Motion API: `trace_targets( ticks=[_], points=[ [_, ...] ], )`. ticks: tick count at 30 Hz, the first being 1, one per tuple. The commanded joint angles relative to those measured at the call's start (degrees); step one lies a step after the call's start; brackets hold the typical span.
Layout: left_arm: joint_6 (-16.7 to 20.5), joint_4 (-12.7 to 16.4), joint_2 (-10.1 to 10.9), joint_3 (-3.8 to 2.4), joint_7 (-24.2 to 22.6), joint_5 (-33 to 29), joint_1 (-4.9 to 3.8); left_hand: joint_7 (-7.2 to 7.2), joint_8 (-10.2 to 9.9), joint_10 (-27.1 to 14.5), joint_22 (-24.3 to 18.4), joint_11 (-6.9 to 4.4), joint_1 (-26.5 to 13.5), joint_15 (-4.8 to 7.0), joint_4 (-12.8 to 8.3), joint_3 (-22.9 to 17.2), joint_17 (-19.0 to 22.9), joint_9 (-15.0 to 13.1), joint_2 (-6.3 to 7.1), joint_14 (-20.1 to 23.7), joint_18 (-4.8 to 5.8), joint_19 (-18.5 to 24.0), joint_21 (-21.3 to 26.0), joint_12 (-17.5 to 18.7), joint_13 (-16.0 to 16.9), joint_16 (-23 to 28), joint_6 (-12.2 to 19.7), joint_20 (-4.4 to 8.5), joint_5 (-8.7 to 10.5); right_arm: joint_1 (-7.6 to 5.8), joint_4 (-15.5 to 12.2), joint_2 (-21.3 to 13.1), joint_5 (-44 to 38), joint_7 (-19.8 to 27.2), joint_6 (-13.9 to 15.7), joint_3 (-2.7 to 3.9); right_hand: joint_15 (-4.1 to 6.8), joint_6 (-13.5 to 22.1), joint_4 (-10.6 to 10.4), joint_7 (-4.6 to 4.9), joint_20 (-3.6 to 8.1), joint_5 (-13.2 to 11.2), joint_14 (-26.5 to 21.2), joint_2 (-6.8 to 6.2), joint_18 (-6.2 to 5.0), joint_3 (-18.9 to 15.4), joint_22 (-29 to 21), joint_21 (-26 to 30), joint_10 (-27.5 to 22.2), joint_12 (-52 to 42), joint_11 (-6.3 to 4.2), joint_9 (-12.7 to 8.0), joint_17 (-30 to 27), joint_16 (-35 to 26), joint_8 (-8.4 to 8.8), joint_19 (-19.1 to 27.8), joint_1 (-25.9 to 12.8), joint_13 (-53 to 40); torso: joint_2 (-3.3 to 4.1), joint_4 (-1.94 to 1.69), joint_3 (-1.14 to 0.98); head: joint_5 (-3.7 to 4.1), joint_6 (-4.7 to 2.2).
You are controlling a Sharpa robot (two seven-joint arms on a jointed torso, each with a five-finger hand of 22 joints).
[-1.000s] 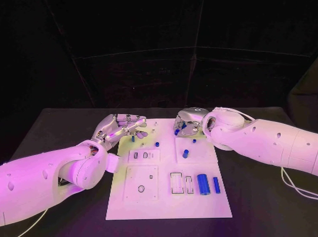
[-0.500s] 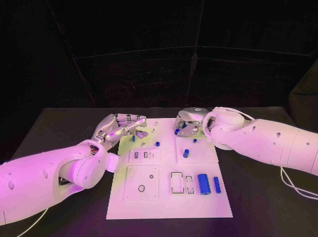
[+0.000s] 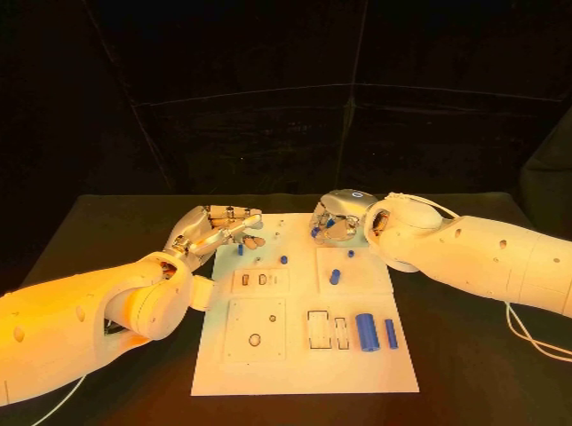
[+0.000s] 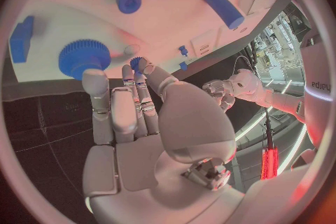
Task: Assemble the parts on the task board
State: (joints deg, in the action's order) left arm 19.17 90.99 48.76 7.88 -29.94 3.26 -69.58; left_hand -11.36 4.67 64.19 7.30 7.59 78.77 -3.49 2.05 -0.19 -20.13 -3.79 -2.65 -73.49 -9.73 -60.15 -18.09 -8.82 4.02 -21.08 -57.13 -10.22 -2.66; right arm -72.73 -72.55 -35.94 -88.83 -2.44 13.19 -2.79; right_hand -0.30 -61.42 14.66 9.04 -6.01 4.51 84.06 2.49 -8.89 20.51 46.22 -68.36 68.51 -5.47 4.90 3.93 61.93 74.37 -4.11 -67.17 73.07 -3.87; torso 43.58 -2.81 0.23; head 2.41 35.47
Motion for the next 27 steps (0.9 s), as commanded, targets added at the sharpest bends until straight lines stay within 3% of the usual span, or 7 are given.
trace_targets(
  ticks=[1, 5, 11, 17, 24, 27],
  points=[
    [-0.67, 0.24, 0.02, -0.05, -0.01, -0.13, -0.07, -0.26, -0.27, -0.24, -0.06, -0.03, 0.02, -0.03, -0.50, -0.01, -0.13, 0.02, 0.03, 0.35, -0.74, -0.42, 0.30, 0.06, -0.06, -0.28, 0.10, 0.16, -0.34, -0.13, -0.25, 0.02, 2.09, 1.53, 8.39, 0.06, 0.29, -0.44, -0.05, 0.02, -0.02, -0.33, 1.73, -0.43, 0.94, 0.39, 0.41, -0.36, 0.48, 0.22, -0.04, -0.04, 0.26, 0.43, 0.14, -0.62, -0.01, 0.09, 0.03, -0.13, 0.05, -0.07, -0.26],
    [-0.77, 0.13, 0.07, -0.05, 0.02, -0.13, -0.07, -0.26, -0.27, -0.24, -0.06, -0.03, 0.02, -0.03, -0.50, -0.01, -0.13, 0.02, 0.03, 0.35, -0.74, -0.42, 0.30, 0.06, -0.06, -0.28, 0.10, 0.16, -0.34, -0.13, -0.04, 0.55, 2.75, 1.35, 11.02, 0.07, 0.29, -0.45, -0.08, 0.03, -0.02, -0.34, 1.74, -0.44, 0.95, 0.41, 0.47, -0.40, 0.49, 0.22, -0.04, -0.03, 0.32, 0.47, 0.14, -0.65, -0.04, 0.09, 0.19, -0.16, 0.00, -0.26, -0.30],
    [-0.85, -0.22, 0.08, -0.05, 0.01, -0.28, -0.07, -0.26, -0.27, -0.26, -0.07, -0.03, 0.07, -0.03, -0.64, -0.13, -0.24, 0.01, -0.01, 0.41, -0.74, -0.43, 0.31, 0.04, -0.06, -0.33, 0.10, 0.16, -0.33, -0.14, 1.65, 2.50, 2.79, 1.19, 12.05, 0.09, 0.26, -0.45, -0.30, 0.05, -0.05, -0.34, 1.76, -0.66, 0.98, 0.69, 0.75, -0.64, 0.50, 0.31, -0.02, -0.04, 0.48, 0.67, 0.18, -0.71, -0.21, 0.10, 0.24, -0.34, 0.08, -0.46, -0.51],
    [-0.92, 0.28, 0.32, -0.05, 0.11, -0.42, -0.10, -0.26, -0.27, -0.27, -0.07, -0.02, 0.06, -0.03, -0.68, -0.18, -0.29, 0.01, -0.04, 0.44, -0.74, -0.43, 0.32, 0.03, -0.07, -0.35, 0.10, 0.17, -0.33, -0.22, 3.82, 5.02, 1.77, 0.86, 11.23, 0.12, 0.25, -0.40, -0.40, 0.06, -0.06, -0.25, 1.80, -0.78, 1.00, 0.87, 0.90, -0.76, 0.49, 0.36, -0.01, -0.06, 0.74, 0.87, 0.22, -0.74, -0.27, 0.10, 0.52, -0.55, 0.17, -0.77, -0.89],
    [-0.76, 0.39, 0.54, -0.05, 0.27, -0.45, -0.18, -0.26, -0.27, -0.27, -0.07, -0.02, 0.06, -0.03, -0.68, -0.18, -0.29, 0.01, -0.04, 0.44, -0.74, -0.43, 0.32, 0.03, -0.07, -0.35, 0.10, 0.17, -0.33, -0.34, 5.91, 7.41, 1.14, 0.53, 9.29, 0.13, 0.23, -0.36, -0.50, 0.07, -0.07, -0.20, 1.82, -0.89, 1.02, 1.00, 1.00, -0.86, 0.48, 0.40, 0.01, -0.07, 0.90, 1.00, 0.25, -0.76, -0.34, 0.11, 0.89, -0.99, 0.42, -0.46, -0.97],
    [-0.71, 0.54, 0.64, -0.05, 0.30, -0.46, -0.24, -0.26, -0.27, -0.27, -0.07, -0.02, 0.06, -0.03, -0.68, -0.18, -0.29, 0.01, -0.04, 0.44, -0.74, -0.43, 0.32, 0.03, -0.07, -0.35, 0.10, 0.17, -0.33, -0.41, 6.59, 8.22, 0.86, 0.29, 8.64, 0.13, 0.22, -0.32, -0.60, 0.08, -0.09, -0.17, 1.83, -1.00, 1.03, 1.16, 1.10, -0.95, 0.44, 0.47, 0.03, -0.08, 0.99, 1.10, 0.28, -0.75, -0.41, 0.11, 1.08, -0.98, 0.47, -0.50, -1.08]
  ],
)
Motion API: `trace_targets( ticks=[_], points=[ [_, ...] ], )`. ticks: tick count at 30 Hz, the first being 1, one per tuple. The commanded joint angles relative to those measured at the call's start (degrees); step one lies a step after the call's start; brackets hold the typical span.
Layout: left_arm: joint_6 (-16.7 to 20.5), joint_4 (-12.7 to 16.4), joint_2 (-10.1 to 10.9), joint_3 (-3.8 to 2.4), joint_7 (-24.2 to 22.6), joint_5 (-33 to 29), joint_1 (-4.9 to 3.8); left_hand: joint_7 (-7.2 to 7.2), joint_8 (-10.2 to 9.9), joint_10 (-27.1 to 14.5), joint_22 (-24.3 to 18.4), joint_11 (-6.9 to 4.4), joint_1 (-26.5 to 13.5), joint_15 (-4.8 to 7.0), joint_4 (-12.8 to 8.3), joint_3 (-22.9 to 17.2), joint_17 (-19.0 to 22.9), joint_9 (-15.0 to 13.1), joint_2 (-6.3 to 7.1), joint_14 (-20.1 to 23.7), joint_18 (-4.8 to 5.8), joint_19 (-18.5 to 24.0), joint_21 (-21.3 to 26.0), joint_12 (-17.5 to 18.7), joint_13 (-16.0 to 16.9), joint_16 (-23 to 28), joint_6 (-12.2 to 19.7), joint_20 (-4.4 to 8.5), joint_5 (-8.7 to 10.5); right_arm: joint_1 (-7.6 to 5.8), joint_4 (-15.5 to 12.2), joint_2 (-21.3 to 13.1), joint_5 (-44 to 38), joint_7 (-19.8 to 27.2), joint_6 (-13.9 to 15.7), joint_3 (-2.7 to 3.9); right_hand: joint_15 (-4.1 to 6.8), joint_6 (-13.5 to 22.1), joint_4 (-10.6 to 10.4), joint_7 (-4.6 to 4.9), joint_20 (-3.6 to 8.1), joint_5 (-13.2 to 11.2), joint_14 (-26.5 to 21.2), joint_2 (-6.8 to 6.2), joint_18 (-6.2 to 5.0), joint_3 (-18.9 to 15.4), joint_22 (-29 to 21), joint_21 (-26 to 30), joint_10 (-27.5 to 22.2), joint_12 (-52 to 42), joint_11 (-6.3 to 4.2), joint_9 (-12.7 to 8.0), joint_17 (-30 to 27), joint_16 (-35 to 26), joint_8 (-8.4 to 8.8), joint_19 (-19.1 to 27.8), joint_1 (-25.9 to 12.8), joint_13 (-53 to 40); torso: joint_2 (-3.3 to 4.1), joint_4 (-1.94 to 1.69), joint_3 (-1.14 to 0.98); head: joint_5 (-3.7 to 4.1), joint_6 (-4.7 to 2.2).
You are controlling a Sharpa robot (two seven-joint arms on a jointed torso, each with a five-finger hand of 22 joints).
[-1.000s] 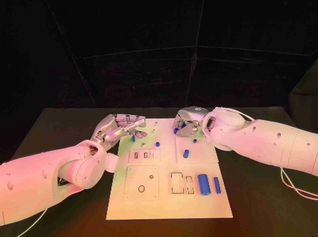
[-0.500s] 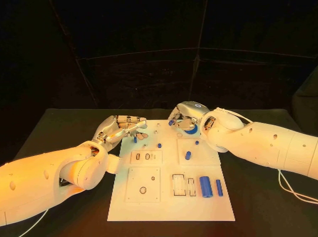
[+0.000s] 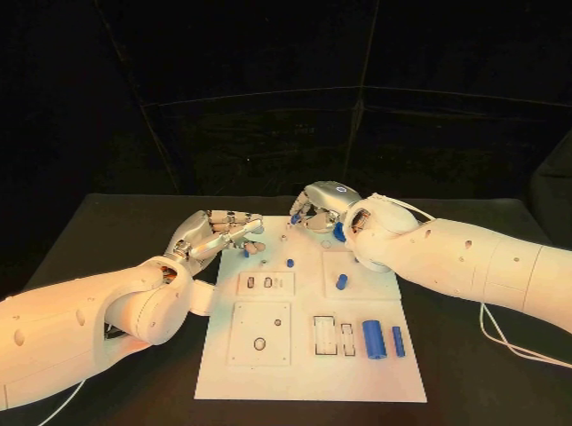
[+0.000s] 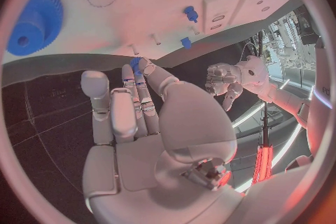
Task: Assemble the parts on the task board
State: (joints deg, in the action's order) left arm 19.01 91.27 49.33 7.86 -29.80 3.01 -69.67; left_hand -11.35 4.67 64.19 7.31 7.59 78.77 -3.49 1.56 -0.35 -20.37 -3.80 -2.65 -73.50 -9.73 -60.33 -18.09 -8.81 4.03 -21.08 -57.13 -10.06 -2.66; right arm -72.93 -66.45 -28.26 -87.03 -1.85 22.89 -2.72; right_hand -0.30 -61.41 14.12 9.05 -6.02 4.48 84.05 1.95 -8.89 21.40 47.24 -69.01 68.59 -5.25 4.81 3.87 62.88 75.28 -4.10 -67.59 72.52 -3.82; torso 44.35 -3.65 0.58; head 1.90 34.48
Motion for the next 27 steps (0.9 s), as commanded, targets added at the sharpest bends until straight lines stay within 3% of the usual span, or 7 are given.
trace_targets(
  ticks=[1, 10, 14, 27],
  points=[
    [-0.54, 0.28, 0.07, -0.04, 0.16, -0.21, -0.17, -0.27, -0.27, -0.27, -0.09, -0.02, 0.06, -0.03, -0.20, -0.02, -0.05, 0.02, -0.04, 0.45, -0.74, -0.25, 0.32, 0.03, -0.08, -0.35, 0.10, 0.00, -0.33, -0.22, 0.74, 0.81, -1.01, -0.42, -1.30, 0.06, 0.22, -0.33, -0.06, 0.08, -0.08, -0.15, 1.83, -0.46, 1.03, 0.27, 0.07, -0.29, 0.37, 0.25, 0.11, -0.02, 0.04, 0.20, 0.27, -0.33, 0.14, 0.06, 0.34, -0.13, 0.12, 0.00, -0.02],
    [-0.61, 0.18, -0.10, -0.04, 0.27, -0.21, -0.26, -0.27, -0.26, -0.27, -0.09, -0.02, 0.01, -0.04, -0.23, -0.06, -0.11, 0.02, -0.06, 0.50, -0.73, -0.25, 0.34, 0.01, -0.07, -0.38, 0.08, 0.00, -0.33, -0.27, 2.97, 3.18, -1.86, -1.79, -3.58, 0.06, 0.18, -0.27, -0.39, 0.10, -0.12, -0.18, 1.83, -0.69, 1.04, 0.52, 0.16, -0.42, 0.33, 0.35, 0.15, -0.03, 0.17, 0.37, 0.29, -0.27, -0.14, 0.06, 0.40, -0.27, 0.21, 0.16, 0.05],
    [-0.68, 0.10, -0.18, -0.04, 0.33, -0.21, -0.30, -0.27, -0.26, -0.27, -0.09, -0.02, 0.01, -0.04, -0.23, -0.06, -0.11, 0.02, -0.06, 0.50, -0.73, -0.25, 0.34, 0.01, -0.07, -0.38, 0.08, 0.00, -0.33, -0.28, 4.04, 4.20, -2.40, -2.57, -4.51, 0.05, 0.17, -0.26, -0.46, 0.10, -0.13, -0.21, 1.83, -0.74, 1.04, 0.58, 0.21, -0.46, 0.35, 0.36, 0.15, -0.02, 0.21, 0.41, 0.29, -0.28, -0.19, 0.05, 0.40, -0.21, 0.15, 0.13, 0.05],
    [-0.97, 0.26, -0.24, -0.05, 0.57, -0.21, -0.36, -0.28, -0.25, -0.26, -0.10, -0.01, -0.07, -0.05, -0.25, -0.08, -0.17, 0.01, -0.06, 0.54, -0.73, -0.24, 0.35, -0.02, -0.07, -0.40, 0.07, -0.01, -0.33, -0.28, 5.20, 5.34, -3.46, -4.30, -4.94, 0.05, 0.10, 0.08, -0.97, 0.17, -0.20, 0.14, 1.80, -1.15, 1.03, 1.32, 0.33, -0.67, 0.08, 0.64, 0.23, -0.06, 0.41, 0.72, 0.39, -0.12, -0.40, 0.07, 0.48, -0.21, 0.15, 0.21, 0.24]
  ],
)
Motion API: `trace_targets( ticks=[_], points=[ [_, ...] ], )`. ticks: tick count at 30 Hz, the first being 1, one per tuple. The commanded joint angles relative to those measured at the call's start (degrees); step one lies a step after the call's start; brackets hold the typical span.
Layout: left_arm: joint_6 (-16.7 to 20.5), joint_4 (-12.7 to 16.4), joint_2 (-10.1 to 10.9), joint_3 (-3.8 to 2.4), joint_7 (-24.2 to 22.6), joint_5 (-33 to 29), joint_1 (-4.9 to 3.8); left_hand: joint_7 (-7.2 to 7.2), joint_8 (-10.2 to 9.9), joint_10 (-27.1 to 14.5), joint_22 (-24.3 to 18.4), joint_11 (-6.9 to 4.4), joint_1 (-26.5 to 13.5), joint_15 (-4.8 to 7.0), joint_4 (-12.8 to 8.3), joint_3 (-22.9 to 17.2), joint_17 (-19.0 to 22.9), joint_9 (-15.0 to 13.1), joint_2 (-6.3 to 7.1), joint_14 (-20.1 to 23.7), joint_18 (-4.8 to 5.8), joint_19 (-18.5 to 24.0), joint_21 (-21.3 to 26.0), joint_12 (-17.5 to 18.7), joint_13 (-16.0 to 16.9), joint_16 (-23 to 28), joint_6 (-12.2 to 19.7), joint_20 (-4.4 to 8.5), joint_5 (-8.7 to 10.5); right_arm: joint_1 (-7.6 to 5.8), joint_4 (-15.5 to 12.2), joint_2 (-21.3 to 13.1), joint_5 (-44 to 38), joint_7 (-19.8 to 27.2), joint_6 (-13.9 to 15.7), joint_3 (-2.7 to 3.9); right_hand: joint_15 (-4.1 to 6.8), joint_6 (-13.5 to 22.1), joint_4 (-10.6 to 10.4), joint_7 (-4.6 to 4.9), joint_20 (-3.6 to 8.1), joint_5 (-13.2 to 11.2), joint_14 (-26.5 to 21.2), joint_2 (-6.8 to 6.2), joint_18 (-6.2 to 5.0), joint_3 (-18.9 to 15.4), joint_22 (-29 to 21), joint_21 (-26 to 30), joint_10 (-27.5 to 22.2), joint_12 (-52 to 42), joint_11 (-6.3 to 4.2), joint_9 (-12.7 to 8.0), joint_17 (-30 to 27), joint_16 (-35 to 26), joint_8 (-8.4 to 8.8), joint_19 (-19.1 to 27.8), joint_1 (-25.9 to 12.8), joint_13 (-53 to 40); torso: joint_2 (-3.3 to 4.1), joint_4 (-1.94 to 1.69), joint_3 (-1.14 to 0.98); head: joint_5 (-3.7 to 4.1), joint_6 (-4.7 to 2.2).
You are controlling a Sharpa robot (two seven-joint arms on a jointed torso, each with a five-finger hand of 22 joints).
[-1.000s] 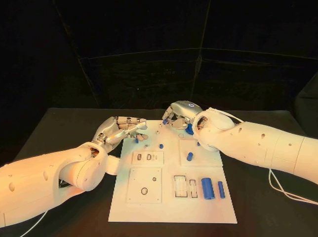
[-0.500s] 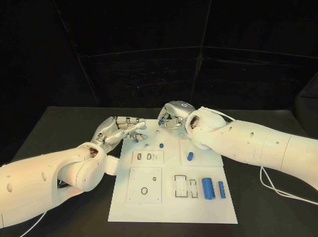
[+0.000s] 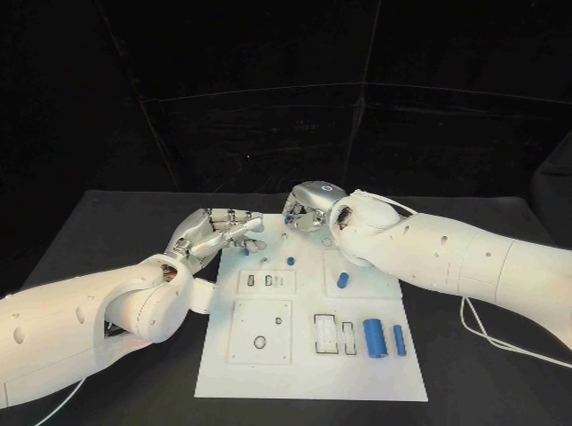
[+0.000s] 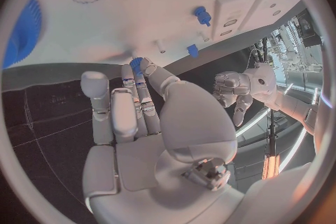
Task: Assemble the parts on the task board
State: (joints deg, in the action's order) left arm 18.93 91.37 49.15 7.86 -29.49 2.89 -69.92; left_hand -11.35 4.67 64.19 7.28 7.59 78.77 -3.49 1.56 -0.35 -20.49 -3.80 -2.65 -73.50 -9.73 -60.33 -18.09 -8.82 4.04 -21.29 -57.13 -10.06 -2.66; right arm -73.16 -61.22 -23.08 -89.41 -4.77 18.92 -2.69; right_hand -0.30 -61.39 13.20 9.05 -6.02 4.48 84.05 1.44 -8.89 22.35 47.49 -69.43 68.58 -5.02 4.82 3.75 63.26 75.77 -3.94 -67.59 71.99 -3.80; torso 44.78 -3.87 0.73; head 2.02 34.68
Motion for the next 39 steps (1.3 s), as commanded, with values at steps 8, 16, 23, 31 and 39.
trace_targets(
  ticks=[8, 16, 23, 31, 39],
  points=[
    [-1.04, 0.13, -0.05, -0.04, 0.39, -0.09, -0.13, -0.29, -0.26, -0.28, -0.08, 0.00, -0.14, -0.06, -0.26, -0.09, -0.10, 0.02, -0.06, 0.58, -0.73, -0.23, 0.37, -0.02, -0.09, -0.21, 0.08, -0.01, -0.33, -0.06, -0.04, 0.22, -1.99, -2.78, -1.10, 0.02, 0.04, 0.32, -0.21, 0.24, -0.25, 0.36, 1.77, -0.95, 1.03, 0.73, 0.11, -0.32, -0.13, 0.56, 0.31, 0.03, 0.06, 0.33, 0.27, -0.02, 0.08, 0.07, 0.06, 0.01, -0.03, 0.02, 0.17],
    [-1.10, 0.08, -0.05, -0.04, 0.44, -0.09, -0.16, -0.29, -0.26, -0.28, -0.08, 0.00, -0.14, -0.06, -0.26, -0.09, -0.10, 0.02, -0.06, 0.58, -0.73, -0.23, 0.37, -0.02, -0.09, -0.21, 0.08, -0.01, -0.33, -0.06, 0.01, 0.38, -2.02, -2.28, -1.18, 0.02, -0.88, 3.87, -1.02, 1.29, -0.81, -0.28, 1.25, -3.24, 0.88, 0.73, -1.18, 0.25, -3.52, 1.52, 1.29, -0.25, -1.21, -0.22, 0.61, 1.10, -1.06, 0.29, 0.08, 0.14, -0.05, -0.15, 0.10],
    [-1.26, 0.01, 0.01, -0.04, 0.49, -0.09, -0.19, -0.29, -0.26, -0.28, -0.08, 0.00, -0.14, -0.06, -0.26, -0.09, -0.10, 0.02, -0.06, 0.58, -0.73, -0.23, 0.37, -0.02, -0.09, -0.21, 0.08, -0.01, -0.33, -0.07, -0.32, 0.06, -1.32, -1.85, 1.00, 0.02, -1.21, 16.43, -3.13, 0.92, -1.50, -0.99, 0.24, -5.90, 0.19, -3.61, -4.64, 2.35, -10.75, 0.69, 1.77, -0.27, -4.65, -2.19, 0.60, 3.34, -0.72, 0.07, 0.11, 0.06, -0.08, -0.10, 0.14],
    [-1.71, -0.20, 0.16, -0.04, 0.43, -0.09, -0.24, -0.12, 0.00, -0.02, -0.17, -0.12, -0.43, -0.04, -0.63, -0.51, -0.58, -0.06, -0.23, 1.07, -0.73, -0.12, 0.53, -0.26, -0.07, -0.32, -0.41, -0.03, -0.32, -0.08, -6.74, -6.03, 2.13, -1.52, 4.86, 0.04, -1.13, 9.75, -4.80, 1.56, -1.49, 1.50, 1.49, -4.73, 0.91, -4.75, -0.52, -0.09, -5.31, -3.62, 1.55, 0.62, -0.16, 0.75, -1.03, 0.60, 1.10, -0.71, -0.06, 0.47, -0.24, -0.01, 0.04],
    [-2.09, -0.23, 0.42, -0.04, 0.19, -0.09, -0.25, 0.12, 0.24, 0.49, -0.22, -0.34, -0.52, 0.09, -0.99, -0.96, -0.98, -0.10, -0.41, 1.31, -0.76, -0.10, 0.61, -0.50, -0.05, -0.45, -0.94, 0.03, -0.32, -0.13, -13.99, -15.08, 8.94, -3.11, 2.86, 0.38, 1.02, 6.89, -7.01, -0.35, 0.20, 1.78, 2.55, -6.84, 1.84, -7.04, 5.18, -3.51, 6.95, -11.63, -1.26, 0.59, 5.34, 4.09, -1.47, -2.68, -0.40, -4.78, -0.45, 1.40, -0.60, 0.17, -0.49]
  ],
)
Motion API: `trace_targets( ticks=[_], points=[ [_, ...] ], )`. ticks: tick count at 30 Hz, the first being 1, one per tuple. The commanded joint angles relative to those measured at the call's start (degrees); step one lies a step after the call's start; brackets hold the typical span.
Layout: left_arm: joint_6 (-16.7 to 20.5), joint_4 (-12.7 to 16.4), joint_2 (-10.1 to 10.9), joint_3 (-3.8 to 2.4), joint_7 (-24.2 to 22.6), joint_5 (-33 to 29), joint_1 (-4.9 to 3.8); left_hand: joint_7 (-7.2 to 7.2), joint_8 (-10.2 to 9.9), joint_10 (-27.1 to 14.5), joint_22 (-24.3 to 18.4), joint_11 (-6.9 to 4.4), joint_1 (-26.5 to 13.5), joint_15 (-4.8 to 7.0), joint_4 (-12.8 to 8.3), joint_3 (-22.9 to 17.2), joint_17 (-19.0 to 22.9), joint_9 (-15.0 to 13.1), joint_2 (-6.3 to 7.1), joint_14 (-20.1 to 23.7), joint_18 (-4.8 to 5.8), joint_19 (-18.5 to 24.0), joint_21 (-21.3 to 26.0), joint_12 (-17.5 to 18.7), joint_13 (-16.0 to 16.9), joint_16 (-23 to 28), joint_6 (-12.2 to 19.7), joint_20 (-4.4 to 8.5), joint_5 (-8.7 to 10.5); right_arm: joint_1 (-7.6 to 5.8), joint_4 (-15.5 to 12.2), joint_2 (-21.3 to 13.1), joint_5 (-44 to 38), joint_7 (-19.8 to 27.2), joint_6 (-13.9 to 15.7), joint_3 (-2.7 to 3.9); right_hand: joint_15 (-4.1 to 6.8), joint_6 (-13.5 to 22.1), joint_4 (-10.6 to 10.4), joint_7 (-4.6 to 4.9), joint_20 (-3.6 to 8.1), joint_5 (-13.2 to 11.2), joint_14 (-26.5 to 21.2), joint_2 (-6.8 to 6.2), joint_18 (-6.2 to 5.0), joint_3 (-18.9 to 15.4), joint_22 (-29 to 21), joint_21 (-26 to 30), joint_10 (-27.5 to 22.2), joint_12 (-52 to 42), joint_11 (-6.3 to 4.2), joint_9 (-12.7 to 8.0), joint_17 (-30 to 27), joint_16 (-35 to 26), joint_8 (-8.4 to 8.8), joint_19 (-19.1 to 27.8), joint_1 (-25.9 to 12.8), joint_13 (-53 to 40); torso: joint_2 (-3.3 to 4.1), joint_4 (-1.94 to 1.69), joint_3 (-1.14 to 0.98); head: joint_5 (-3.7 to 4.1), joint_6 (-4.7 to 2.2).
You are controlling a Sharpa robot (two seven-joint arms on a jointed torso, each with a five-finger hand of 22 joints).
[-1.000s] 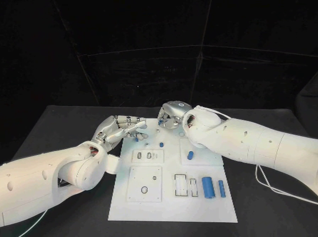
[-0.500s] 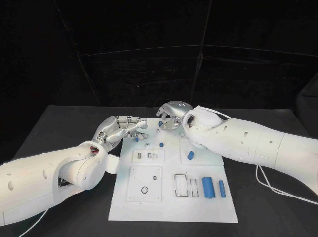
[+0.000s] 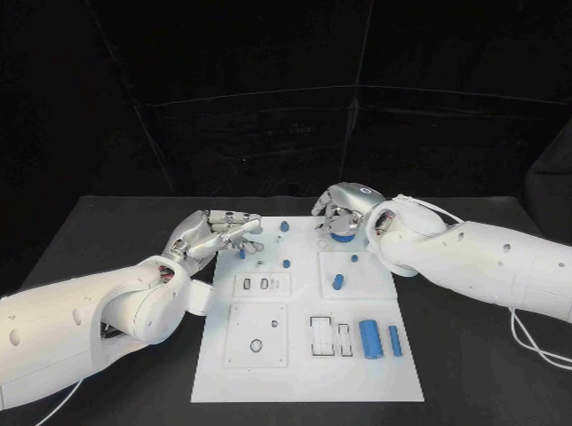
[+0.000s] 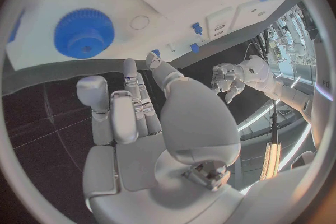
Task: Assemble the parts on the task board
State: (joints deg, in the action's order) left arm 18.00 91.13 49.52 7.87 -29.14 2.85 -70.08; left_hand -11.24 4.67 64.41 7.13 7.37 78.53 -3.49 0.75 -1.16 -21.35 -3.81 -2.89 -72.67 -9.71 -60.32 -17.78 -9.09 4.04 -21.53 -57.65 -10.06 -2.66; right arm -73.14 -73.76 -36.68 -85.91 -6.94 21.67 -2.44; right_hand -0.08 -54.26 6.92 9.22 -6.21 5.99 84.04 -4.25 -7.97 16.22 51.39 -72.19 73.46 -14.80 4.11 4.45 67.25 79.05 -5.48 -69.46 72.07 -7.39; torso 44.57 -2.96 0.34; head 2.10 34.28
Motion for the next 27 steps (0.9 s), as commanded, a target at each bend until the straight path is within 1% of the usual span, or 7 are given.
trace_targets(
  ticks=[1, 4, 5, 7, 10, 21, 27],
  points=[
    [-1.20, -0.01, 0.06, -0.04, -0.16, -0.04, -0.10, 0.02, 0.25, 0.29, -0.08, -0.13, -0.28, 0.09, -0.19, -0.17, -0.14, -0.09, -0.18, 0.49, -0.78, -0.10, 0.30, -0.24, -0.06, -0.22, -0.44, 0.03, -0.32, -0.15, -1.87, -2.22, 6.16, -0.98, -0.35, 0.17, 0.97, -0.28, -1.00, -0.68, 0.58, 0.58, 2.59, -1.46, 0.96, -1.34, 1.50, -0.91, 2.56, -2.63, -0.72, -0.15, 1.58, 0.96, 0.11, -0.94, -0.61, -1.79, -0.27, 0.55, -0.25, 0.12, -0.10],
    [-1.29, -0.08, 0.23, -0.04, -0.14, -0.04, -0.10, 0.06, 0.27, 0.37, -0.09, -0.17, -0.30, 0.11, -0.25, -0.24, -0.19, -0.09, -0.20, 0.52, -0.78, -0.10, 0.31, -0.27, -0.06, -0.24, -0.51, 0.04, -0.32, -0.16, -3.04, -4.82, 8.40, -0.82, -1.78, 0.25, 1.59, 0.11, -2.43, -1.17, 1.24, 1.88, 2.83, -2.64, 1.29, -3.65, 3.14, -1.88, 4.00, -7.05, -1.26, -0.39, 3.22, 1.98, 0.50, -1.83, -0.92, -5.40, -0.42, 0.88, -0.42, 0.06, -0.22],
    [-1.30, -0.13, 0.28, -0.03, -0.14, -0.04, -0.10, 0.06, 0.27, 0.37, -0.09, -0.17, -0.30, 0.11, -0.25, -0.24, -0.19, -0.09, -0.20, 0.52, -0.78, -0.10, 0.31, -0.27, -0.06, -0.24, -0.51, 0.04, -0.32, -0.16, -3.38, -5.69, 9.00, -0.77, -2.22, 0.26, 1.83, 0.70, -4.40, -1.43, 1.51, 3.08, 2.98, -3.03, 1.56, -6.53, 4.40, -2.69, 1.77, -12.86, -1.05, -0.49, 4.76, 2.98, 0.89, -2.40, 0.23, -11.12, -0.47, 0.96, -0.43, 0.04, -0.21],
    [-1.34, -0.25, 0.28, -0.03, -0.15, -0.04, -0.10, 0.06, 0.27, 0.37, -0.09, -0.17, -0.30, 0.11, -0.25, -0.24, -0.19, -0.09, -0.20, 0.52, -0.78, -0.10, 0.31, -0.27, -0.06, -0.24, -0.51, 0.04, -0.32, -0.16, -3.79, -6.94, 9.82, -0.77, -3.06, 0.29, 1.26, 1.37, -7.96, -0.90, 1.01, 3.57, 3.08, -2.59, 1.77, -9.92, 5.46, -3.30, -1.67, -20.41, -0.88, -0.49, 6.32, 3.84, 1.03, -2.65, 1.69, -18.75, -0.50, 1.07, -0.49, 0.07, -0.24],
    [-1.51, -0.42, 0.13, -0.03, -0.22, -0.05, -0.10, 0.08, 0.29, 0.44, -0.09, -0.19, -0.32, 0.12, -0.30, -0.30, -0.25, -0.09, -0.20, 0.56, -0.79, -0.10, 0.32, -0.30, -0.06, -0.25, -0.57, 0.05, -0.32, -0.16, -3.73, -8.02, 11.03, -0.93, -4.38, 0.30, 0.98, 1.79, -12.47, -0.55, 0.54, 4.34, 3.38, -2.51, 2.00, -13.17, 6.71, -4.10, -3.61, -34.20, -0.36, -0.46, 8.47, 5.03, 0.78, -2.98, 4.45, -33.89, -0.40, 0.96, -0.51, 0.07, -0.38],
    [-1.87, -0.90, -0.40, 0.12, -0.14, -0.05, -0.08, 0.08, 0.29, 0.44, -0.09, -0.19, -0.32, 0.12, -0.30, -0.30, -0.25, -0.09, -0.20, 0.56, -0.79, -0.10, 0.32, -0.30, -0.06, -0.25, -0.57, 0.05, -0.32, -0.15, -1.04, -6.82, 11.95, -1.77, -6.55, 0.31, 0.41, 2.74, -14.84, -0.02, 0.34, 4.90, 3.75, -2.18, 1.99, -14.01, 7.65, -4.68, -2.05, -42.64, -0.12, -0.51, 10.93, 6.20, 0.80, -3.27, 6.84, -43.53, -0.26, 0.66, -0.58, 0.22, -0.10],
    [-2.01, -1.17, -0.68, 0.20, -0.02, -0.05, -0.07, 0.08, 0.29, 0.44, -0.09, -0.19, -0.32, 0.13, -0.30, -0.30, -0.25, -0.09, -0.20, 0.56, -0.79, -0.10, 0.32, -0.30, -0.06, -0.26, -0.57, 0.05, -0.32, -0.15, 0.56, -5.26, 11.96, -2.30, -7.34, 0.31, 0.36, 2.68, -15.27, 0.01, 0.27, 5.63, 3.89, -1.78, 2.04, -14.04, 7.96, -4.87, -1.33, -44.95, -0.08, -0.47, 11.78, 6.59, 0.61, -3.40, 7.35, -46.20, -0.27, 0.72, -0.53, 0.14, 0.17]
  ],
)
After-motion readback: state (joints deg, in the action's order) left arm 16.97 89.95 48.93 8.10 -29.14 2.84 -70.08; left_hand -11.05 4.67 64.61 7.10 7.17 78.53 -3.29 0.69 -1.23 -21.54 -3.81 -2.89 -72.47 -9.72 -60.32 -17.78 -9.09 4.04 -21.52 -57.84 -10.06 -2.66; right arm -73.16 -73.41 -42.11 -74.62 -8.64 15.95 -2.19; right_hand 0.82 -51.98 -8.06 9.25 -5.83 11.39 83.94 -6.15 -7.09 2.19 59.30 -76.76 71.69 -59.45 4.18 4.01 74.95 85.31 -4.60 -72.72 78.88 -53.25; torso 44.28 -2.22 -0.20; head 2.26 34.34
